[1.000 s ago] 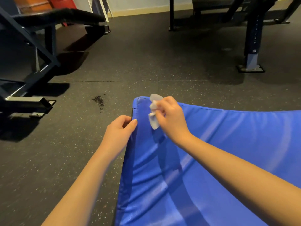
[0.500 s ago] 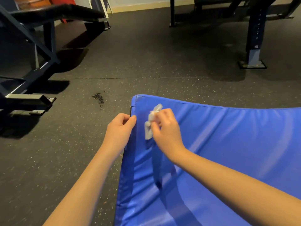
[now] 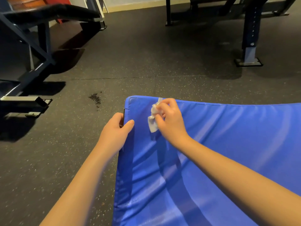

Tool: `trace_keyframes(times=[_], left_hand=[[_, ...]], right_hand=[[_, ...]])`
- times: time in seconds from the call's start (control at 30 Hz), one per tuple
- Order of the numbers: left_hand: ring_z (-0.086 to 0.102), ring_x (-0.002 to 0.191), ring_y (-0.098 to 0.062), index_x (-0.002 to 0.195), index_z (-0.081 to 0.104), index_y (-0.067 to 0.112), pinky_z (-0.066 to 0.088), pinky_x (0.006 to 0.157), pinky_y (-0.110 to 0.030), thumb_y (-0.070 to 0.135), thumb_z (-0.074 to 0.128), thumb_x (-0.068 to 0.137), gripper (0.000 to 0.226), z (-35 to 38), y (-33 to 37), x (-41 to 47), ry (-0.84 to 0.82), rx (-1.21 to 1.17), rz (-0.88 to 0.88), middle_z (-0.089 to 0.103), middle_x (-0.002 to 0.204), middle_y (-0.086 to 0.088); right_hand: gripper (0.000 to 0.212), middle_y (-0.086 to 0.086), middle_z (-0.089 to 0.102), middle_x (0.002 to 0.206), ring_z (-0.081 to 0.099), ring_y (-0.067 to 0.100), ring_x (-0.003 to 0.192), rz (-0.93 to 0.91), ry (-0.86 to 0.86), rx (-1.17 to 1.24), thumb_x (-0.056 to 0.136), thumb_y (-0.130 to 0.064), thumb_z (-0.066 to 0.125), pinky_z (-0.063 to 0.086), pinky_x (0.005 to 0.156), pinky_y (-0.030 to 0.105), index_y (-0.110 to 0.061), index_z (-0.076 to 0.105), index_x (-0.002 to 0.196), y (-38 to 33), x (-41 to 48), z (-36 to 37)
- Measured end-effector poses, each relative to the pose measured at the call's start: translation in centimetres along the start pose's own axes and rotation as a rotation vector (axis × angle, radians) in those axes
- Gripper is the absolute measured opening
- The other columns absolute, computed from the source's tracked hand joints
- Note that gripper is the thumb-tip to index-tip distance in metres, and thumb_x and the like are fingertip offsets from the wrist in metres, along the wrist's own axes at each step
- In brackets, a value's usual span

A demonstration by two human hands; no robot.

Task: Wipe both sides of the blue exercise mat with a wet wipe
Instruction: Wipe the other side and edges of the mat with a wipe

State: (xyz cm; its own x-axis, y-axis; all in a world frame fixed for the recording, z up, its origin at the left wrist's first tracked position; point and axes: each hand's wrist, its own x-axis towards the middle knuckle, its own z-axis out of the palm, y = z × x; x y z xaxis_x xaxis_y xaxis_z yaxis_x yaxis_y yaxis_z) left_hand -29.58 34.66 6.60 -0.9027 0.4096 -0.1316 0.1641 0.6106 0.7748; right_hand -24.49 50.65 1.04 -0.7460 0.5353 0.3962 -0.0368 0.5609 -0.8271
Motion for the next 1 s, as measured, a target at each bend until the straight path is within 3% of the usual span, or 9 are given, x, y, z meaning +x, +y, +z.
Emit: trace_keyframes(times=[0.13,0.23,0.43,0.53,0.6,0.67,0.77,0.87,1.0], left_hand=[[0.049,0.079,-0.018,0.100,0.051,0.004,0.038,0.069,-0.033,0.028,0.052,0.094,0.024,-0.3,0.1,-0.2,-0.040,0.020,0.005,0.060,0.102,-0.015],[0.049,0.076,-0.016,0.097,0.052,0.006,0.038,0.067,-0.031,0.025,0.054,0.094,0.020,-0.7,-0.2,-0.4,-0.057,0.021,-0.005,0.059,0.093,-0.009],[0.054,0.083,-0.018,0.097,0.056,0.018,0.041,0.067,-0.029,0.022,0.054,0.093,0.006,-0.4,0.0,-0.3,0.018,0.020,-0.004,0.061,0.096,0.001],[0.052,0.107,-0.014,0.128,0.049,0.036,0.043,0.083,-0.030,0.023,0.054,0.094,0.037,0.1,0.7,0.9,0.068,0.077,0.078,0.054,0.119,0.012],[0.048,0.112,-0.012,0.141,0.042,0.030,0.038,0.090,-0.030,0.025,0.053,0.095,0.048,0.7,1.2,2.5,0.052,0.211,0.152,0.047,0.130,0.007],[0.051,0.114,-0.016,0.131,0.053,0.029,0.039,0.092,-0.035,0.030,0.053,0.095,0.036,1.7,2.0,4.3,-0.014,0.474,0.240,0.051,0.126,0.006],[0.054,0.108,-0.020,0.115,0.056,0.029,0.029,0.081,-0.035,0.036,0.051,0.094,0.024,2.9,2.9,6.0,-0.105,0.929,0.339,0.058,0.112,0.006],[0.054,0.105,-0.019,0.113,0.056,0.026,0.026,0.082,-0.034,0.034,0.050,0.096,0.020,3.2,2.7,6.5,-0.105,0.942,0.347,0.060,0.111,0.005],[0.055,0.101,-0.021,0.111,0.057,0.024,0.027,0.082,-0.035,0.029,0.047,0.099,0.016,3.3,2.9,5.9,-0.074,0.914,0.360,0.059,0.108,0.004]], right_hand=[[0.011,0.000,0.048,0.116,0.047,0.010,0.100,0.198,0.050,-0.031,0.087,-0.003,0.054,0.032,0.073,0.015,-0.003,0.062,0.095,1.6,3.3,-2.5],[0.003,0.000,0.055,0.084,0.047,0.018,0.075,0.258,-0.170,-0.068,0.088,-0.012,0.054,0.033,0.055,0.020,-0.011,0.055,0.091,2.0,3.7,-3.4],[0.014,-0.010,0.042,0.067,0.036,0.018,0.066,0.159,-0.255,-0.213,0.086,-0.011,0.056,0.026,0.047,0.017,-0.014,0.044,0.079,0.9,4.1,-4.2],[0.021,-0.012,0.040,0.067,0.037,0.020,0.070,0.100,-0.334,-0.262,0.084,-0.008,0.055,0.029,0.049,0.015,-0.016,0.040,0.073,0.9,3.3,-3.8],[0.024,-0.012,0.040,0.067,0.038,0.020,0.070,0.090,-0.353,-0.263,0.084,-0.006,0.054,0.029,0.049,0.016,-0.017,0.038,0.071,1.1,3.0,-3.5],[0.023,-0.008,0.042,0.068,0.038,0.020,0.070,0.100,-0.373,-0.276,0.084,-0.006,0.053,0.028,0.048,0.017,-0.018,0.038,0.071,1.3,3.1,-3.4],[0.025,-0.003,0.047,0.073,0.041,0.022,0.071,0.121,-0.394,-0.280,0.084,-0.007,0.053,0.028,0.051,0.025,-0.021,0.039,0.070,1.6,3.3,-3.0],[0.012,0.002,0.051,0.088,0.045,0.021,0.078,0.149,-0.310,-0.246,0.083,-0.004,0.054,0.031,0.062,0.029,-0.015,0.048,0.078,3.1,2.4,-2.6],[0.004,0.002,0.040,0.101,0.049,0.021,0.077,0.339,0.054,-0.093,0.087,-0.008,0.054,0.041,0.075,0.034,-0.008,0.054,0.083,3.7,0.4,-1.8]])
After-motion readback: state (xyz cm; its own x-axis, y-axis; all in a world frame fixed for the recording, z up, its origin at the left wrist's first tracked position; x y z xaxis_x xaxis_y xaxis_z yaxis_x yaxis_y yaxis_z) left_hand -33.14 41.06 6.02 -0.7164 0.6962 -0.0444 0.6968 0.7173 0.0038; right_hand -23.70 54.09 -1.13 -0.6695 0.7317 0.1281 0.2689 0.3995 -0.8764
